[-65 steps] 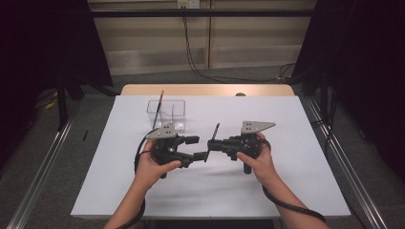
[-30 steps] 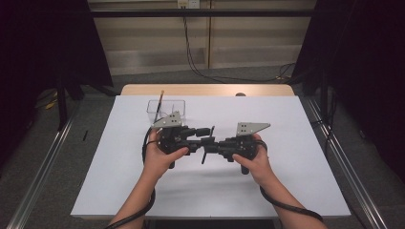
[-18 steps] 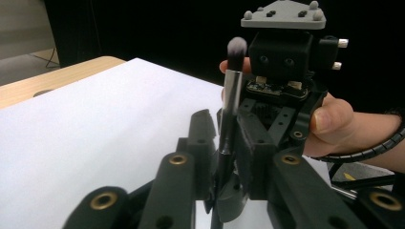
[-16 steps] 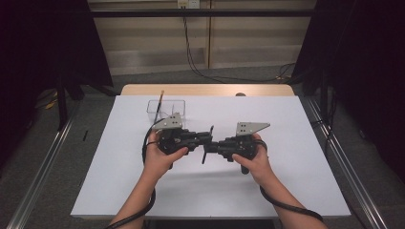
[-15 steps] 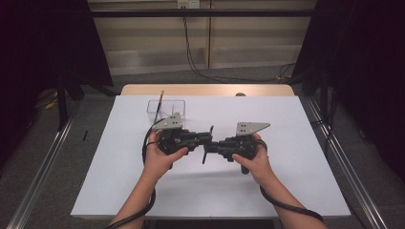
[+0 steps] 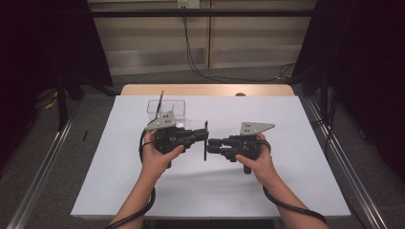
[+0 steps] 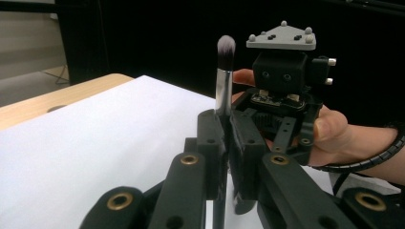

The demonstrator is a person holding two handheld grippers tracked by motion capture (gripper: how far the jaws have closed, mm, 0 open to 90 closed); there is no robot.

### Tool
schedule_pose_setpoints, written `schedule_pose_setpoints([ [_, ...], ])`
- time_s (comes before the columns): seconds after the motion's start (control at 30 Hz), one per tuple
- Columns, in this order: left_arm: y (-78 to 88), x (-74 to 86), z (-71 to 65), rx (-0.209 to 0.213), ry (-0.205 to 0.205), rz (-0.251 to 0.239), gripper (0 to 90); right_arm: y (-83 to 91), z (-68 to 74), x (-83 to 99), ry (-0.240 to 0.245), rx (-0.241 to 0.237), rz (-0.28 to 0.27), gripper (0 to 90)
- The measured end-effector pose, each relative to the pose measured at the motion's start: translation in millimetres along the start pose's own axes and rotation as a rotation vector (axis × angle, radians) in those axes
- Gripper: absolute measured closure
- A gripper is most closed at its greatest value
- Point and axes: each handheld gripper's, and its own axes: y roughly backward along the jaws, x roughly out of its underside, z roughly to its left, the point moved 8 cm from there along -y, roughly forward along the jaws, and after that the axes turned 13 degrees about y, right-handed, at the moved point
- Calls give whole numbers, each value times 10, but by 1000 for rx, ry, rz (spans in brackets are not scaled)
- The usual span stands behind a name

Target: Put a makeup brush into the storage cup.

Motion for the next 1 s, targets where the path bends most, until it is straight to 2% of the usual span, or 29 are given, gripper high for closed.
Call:
schedule_pose_setpoints([
  [0.1, 34, -16, 18, -13, -3, -14, 839, 21, -4, 3, 2, 8, -2, 519],
  [0.2, 64, -16, 33, -19, -6, -18, 839, 44, -16, 10, 6, 21, 7, 373],
  [0.43, 119, -18, 81, -40, -11, -29, 839, 109, -7, 44, 28, 24, 32, 184],
  [0.5, 140, -30, 86, -41, -7, -39, 839, 129, -4, 56, 44, 32, 41, 167],
  [0.73, 206, -53, 118, -59, -14, -52, 838, 208, 3, 116, 57, 40, 80, 88],
  [1.0, 280, -72, 151, -73, -14, -72, 839, 340, -35, 148, 57, 72, 82, 75],
])
